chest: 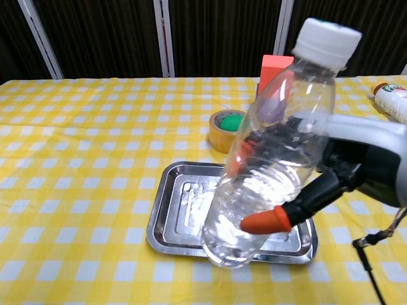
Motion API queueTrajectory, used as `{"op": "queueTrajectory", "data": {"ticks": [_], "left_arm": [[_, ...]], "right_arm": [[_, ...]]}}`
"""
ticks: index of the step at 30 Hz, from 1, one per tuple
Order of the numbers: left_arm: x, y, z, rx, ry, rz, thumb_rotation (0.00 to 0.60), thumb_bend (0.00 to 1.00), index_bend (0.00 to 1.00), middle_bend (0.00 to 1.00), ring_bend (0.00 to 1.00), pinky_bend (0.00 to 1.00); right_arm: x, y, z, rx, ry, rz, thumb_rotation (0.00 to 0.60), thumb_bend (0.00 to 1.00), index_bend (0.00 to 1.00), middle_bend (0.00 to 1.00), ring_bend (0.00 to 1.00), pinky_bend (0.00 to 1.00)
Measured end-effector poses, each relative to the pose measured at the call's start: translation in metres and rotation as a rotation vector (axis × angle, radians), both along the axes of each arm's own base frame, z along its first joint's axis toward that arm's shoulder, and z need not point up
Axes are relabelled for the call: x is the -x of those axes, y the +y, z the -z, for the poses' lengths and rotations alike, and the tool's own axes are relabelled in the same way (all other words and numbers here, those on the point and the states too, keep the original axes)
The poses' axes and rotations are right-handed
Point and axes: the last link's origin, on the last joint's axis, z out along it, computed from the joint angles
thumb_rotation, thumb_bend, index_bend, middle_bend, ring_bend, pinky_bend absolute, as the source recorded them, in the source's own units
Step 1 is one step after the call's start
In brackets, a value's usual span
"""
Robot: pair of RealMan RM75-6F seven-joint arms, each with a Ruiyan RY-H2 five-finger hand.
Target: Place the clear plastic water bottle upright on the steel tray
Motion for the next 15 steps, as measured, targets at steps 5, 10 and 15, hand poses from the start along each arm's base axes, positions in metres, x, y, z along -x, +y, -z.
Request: {"op": "queueTrajectory", "data": {"ticks": [5,10,15], "left_arm": [[0.001,-0.001,-0.003,-0.011,-0.006,-0.001,0.600,0.15,0.15,0.00,0.00,0.00],[0.000,-0.001,-0.002,-0.007,-0.003,-0.001,0.600,0.15,0.15,0.00,0.00,0.00],[-0.001,-0.001,0.002,0.003,0.012,0.001,0.600,0.15,0.15,0.00,0.00,0.00]], "right_arm": [[0.007,-0.004,-0.001,0.034,0.046,0.032,0.600,0.36,0.74,0.60,0.28,0.00],[0.034,-0.014,-0.021,0.102,0.124,0.070,0.600,0.36,0.74,0.60,0.28,0.00],[0.066,-0.022,-0.050,0.170,0.191,0.106,0.600,0.36,0.74,0.60,0.28,0.00]]}}
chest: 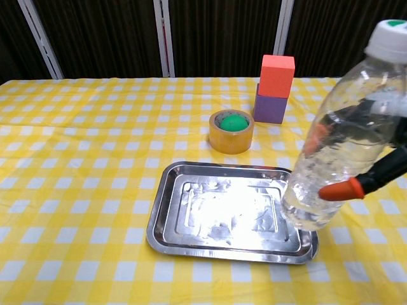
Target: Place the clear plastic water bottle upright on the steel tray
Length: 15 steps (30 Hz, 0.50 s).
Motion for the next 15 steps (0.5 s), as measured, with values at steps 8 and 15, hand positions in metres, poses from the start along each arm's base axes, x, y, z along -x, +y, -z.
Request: {"op": "queueTrajectory", "data": {"ticks": [8,15], "left_arm": [[-0.001,0.001,0.003,0.002,0.008,-0.003,0.600,0.15,0.15,0.00,0.00,0.00],[0.001,0.001,0.002,0.004,0.005,-0.007,0.600,0.15,0.15,0.00,0.00,0.00]], "right_arm": [[0.026,-0.002,-0.023,0.006,0.008,0.032,0.600,0.36,0.74,0.60,0.28,0.00],[0.000,-0.009,-0.041,0.005,-0.032,-0.001,0.600,0.36,0.74,0.60,0.28,0.00]]}}
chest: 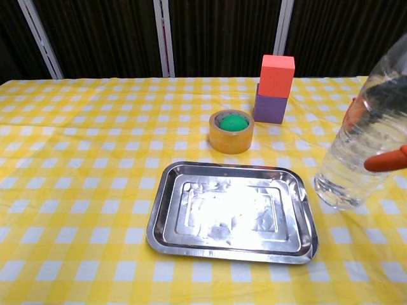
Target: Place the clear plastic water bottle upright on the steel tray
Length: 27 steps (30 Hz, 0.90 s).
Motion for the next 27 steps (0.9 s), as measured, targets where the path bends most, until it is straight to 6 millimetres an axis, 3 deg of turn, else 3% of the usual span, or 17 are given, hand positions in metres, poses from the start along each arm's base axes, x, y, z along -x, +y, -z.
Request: {"op": "queueTrajectory", "data": {"ticks": [9,15,20,27], "left_arm": [[0.000,0.000,-0.002,-0.007,-0.003,-0.002,0.600,0.15,0.15,0.00,0.00,0.00],[0.000,-0.001,-0.003,-0.010,-0.003,-0.002,0.600,0.15,0.15,0.00,0.00,0.00],[-0.001,-0.002,-0.004,-0.014,-0.006,0.001,0.600,0.15,0.15,0.00,0.00,0.00],[-0.001,-0.002,-0.004,-0.014,-0.003,0.002,0.600,0.15,0.15,0.00,0.00,0.00]], "right_arm": [[-0.057,-0.035,-0.064,0.146,0.015,-0.114,0.600,0.36,0.74,0.60,0.28,0.00],[-0.060,-0.043,-0.090,0.135,0.112,-0.126,0.600,0.36,0.74,0.60,0.28,0.00],[-0.048,-0.036,-0.079,0.045,0.145,-0.083,0.600,0.36,0.74,0.60,0.28,0.00],[-0.026,-0.010,-0.027,-0.132,0.108,-0.012,0.600,0.42,0.78,0.60,0.30,0.00]]}}
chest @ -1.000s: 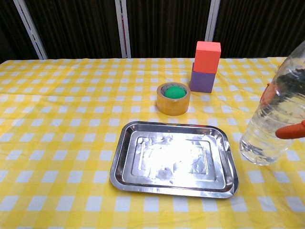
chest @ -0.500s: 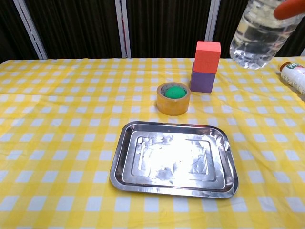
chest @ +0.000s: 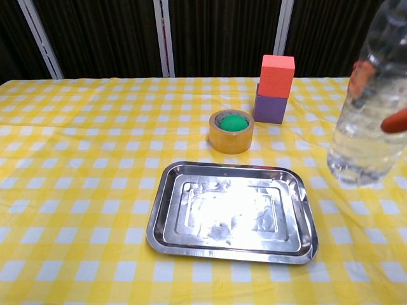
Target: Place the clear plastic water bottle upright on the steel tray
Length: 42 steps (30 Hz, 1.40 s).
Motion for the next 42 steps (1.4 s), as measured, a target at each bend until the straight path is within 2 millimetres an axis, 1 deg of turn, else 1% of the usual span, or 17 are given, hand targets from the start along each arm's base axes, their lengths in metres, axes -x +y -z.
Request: {"op": "queueTrajectory", "data": {"ticks": [5,7,10,14,17,20,21,22,24,27,30,32,35,38,42], "left_arm": [[0.000,0.000,-0.001,-0.004,-0.002,-0.001,0.600,0.15,0.15,0.00,0.00,0.00],[0.001,0.000,-0.002,-0.008,-0.004,-0.002,0.600,0.15,0.15,0.00,0.00,0.00],[0.002,0.001,-0.003,-0.007,-0.006,-0.007,0.600,0.15,0.15,0.00,0.00,0.00],[0.002,0.001,-0.002,-0.002,-0.006,-0.005,0.600,0.15,0.15,0.01,0.00,0.00],[0.002,0.001,-0.003,-0.006,-0.008,-0.005,0.600,0.15,0.15,0.01,0.00,0.00],[0.002,0.000,-0.004,-0.010,-0.011,-0.005,0.600,0.15,0.15,0.01,0.00,0.00],[0.002,0.000,-0.004,-0.009,-0.011,-0.005,0.600,0.15,0.15,0.01,0.00,0.00],[0.002,0.000,-0.004,-0.008,-0.011,-0.004,0.600,0.15,0.15,0.01,0.00,0.00],[0.002,0.000,-0.003,-0.007,-0.011,-0.004,0.600,0.15,0.15,0.01,0.00,0.00],[0.001,0.000,-0.003,-0.005,-0.010,-0.003,0.600,0.15,0.15,0.01,0.00,0.00],[0.001,0.000,-0.003,-0.005,-0.010,-0.002,0.600,0.15,0.15,0.01,0.00,0.00],[0.001,-0.001,-0.003,-0.005,-0.009,-0.003,0.600,0.15,0.15,0.01,0.00,0.00],[0.001,0.000,-0.003,-0.005,-0.009,-0.004,0.600,0.15,0.15,0.01,0.00,0.00],[0.001,0.000,-0.003,-0.005,-0.008,-0.004,0.600,0.15,0.15,0.01,0.00,0.00],[0.002,0.000,-0.001,-0.001,-0.002,-0.006,0.600,0.15,0.15,0.01,0.00,0.00]], "right_arm": [[0.004,0.011,0.043,-0.087,-0.045,0.013,0.600,0.52,0.80,0.62,0.32,0.00],[0.004,0.012,0.049,-0.087,-0.030,0.005,0.600,0.55,0.81,0.62,0.32,0.00],[0.004,0.008,0.044,-0.055,0.003,0.002,0.600,0.60,0.83,0.64,0.33,0.00],[-0.003,0.001,0.024,-0.002,0.048,-0.018,0.600,0.63,0.85,0.65,0.34,0.00],[-0.009,-0.012,0.002,0.056,0.090,-0.058,0.600,0.63,0.85,0.65,0.34,0.00],[-0.019,-0.023,-0.025,0.107,0.117,-0.101,0.600,0.63,0.85,0.65,0.34,0.00],[-0.024,-0.028,-0.039,0.125,0.128,-0.119,0.600,0.63,0.85,0.65,0.34,0.00],[-0.026,-0.030,-0.044,0.130,0.133,-0.126,0.600,0.63,0.85,0.65,0.34,0.00],[-0.035,-0.035,-0.064,0.144,0.150,-0.149,0.600,0.63,0.85,0.65,0.34,0.00],[-0.047,-0.037,-0.087,0.135,0.171,-0.160,0.600,0.63,0.85,0.65,0.34,0.00],[-0.052,-0.033,-0.096,0.079,0.174,-0.140,0.600,0.63,0.85,0.65,0.34,0.00],[-0.050,-0.029,-0.093,0.031,0.178,-0.124,0.600,0.63,0.85,0.65,0.34,0.00],[-0.038,-0.021,-0.082,-0.029,0.178,-0.102,0.600,0.63,0.85,0.65,0.34,0.00],[-0.023,-0.012,-0.064,-0.068,0.138,-0.065,0.600,0.63,0.85,0.65,0.34,0.00],[-0.005,0.000,-0.033,-0.087,0.037,-0.012,0.600,0.63,0.85,0.65,0.34,0.00]]}}
